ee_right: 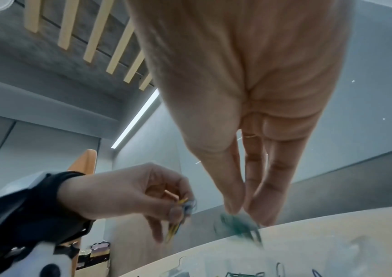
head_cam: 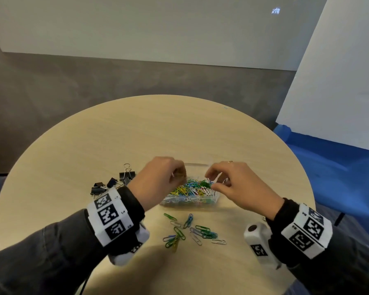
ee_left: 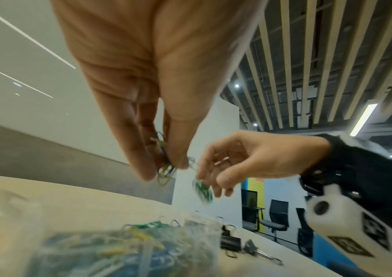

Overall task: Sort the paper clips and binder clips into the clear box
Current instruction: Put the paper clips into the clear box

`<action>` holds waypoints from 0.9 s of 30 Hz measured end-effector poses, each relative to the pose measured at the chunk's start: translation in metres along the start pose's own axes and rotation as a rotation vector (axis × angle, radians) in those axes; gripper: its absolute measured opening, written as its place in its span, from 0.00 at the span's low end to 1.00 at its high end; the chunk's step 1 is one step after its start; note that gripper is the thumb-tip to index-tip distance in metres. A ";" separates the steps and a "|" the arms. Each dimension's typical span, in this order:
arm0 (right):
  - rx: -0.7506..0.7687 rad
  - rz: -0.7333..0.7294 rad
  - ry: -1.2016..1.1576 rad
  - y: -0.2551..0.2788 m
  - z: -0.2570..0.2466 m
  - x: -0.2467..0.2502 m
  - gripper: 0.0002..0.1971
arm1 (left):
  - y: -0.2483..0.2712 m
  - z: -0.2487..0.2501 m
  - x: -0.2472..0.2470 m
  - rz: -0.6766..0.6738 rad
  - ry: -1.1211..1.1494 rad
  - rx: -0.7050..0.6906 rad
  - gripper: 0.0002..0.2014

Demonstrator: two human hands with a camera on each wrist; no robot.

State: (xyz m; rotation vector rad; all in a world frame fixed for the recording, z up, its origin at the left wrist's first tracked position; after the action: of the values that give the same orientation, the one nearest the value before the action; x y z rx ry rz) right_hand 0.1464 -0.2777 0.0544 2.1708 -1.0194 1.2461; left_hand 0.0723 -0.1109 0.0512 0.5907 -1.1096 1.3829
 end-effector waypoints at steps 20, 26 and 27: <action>0.022 -0.376 0.269 0.027 0.003 -0.070 0.07 | 0.057 0.006 -0.065 -0.471 -0.138 -0.005 0.30; 0.048 -0.407 0.346 0.027 -0.001 -0.075 0.04 | 0.043 0.010 -0.064 -0.437 -0.206 -0.024 0.14; 0.059 -0.396 0.368 0.028 -0.001 -0.075 0.05 | 0.042 0.010 -0.064 -0.437 -0.203 -0.020 0.12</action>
State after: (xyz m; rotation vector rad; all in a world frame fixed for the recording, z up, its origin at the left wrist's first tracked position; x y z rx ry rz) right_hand 0.1000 -0.2656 -0.0100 1.9548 -0.3864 1.4155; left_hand 0.0408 -0.1424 -0.0114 0.9146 -1.0730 0.9477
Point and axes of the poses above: each hand's wrist, its own y-axis away from the middle knuckle, its own x-axis out of the back of the hand, z = x × y, the point moved 4 cm from there along -y, towards the middle knuckle, and after that the axes turned 11 degrees about -x, right-handed, at the moved point
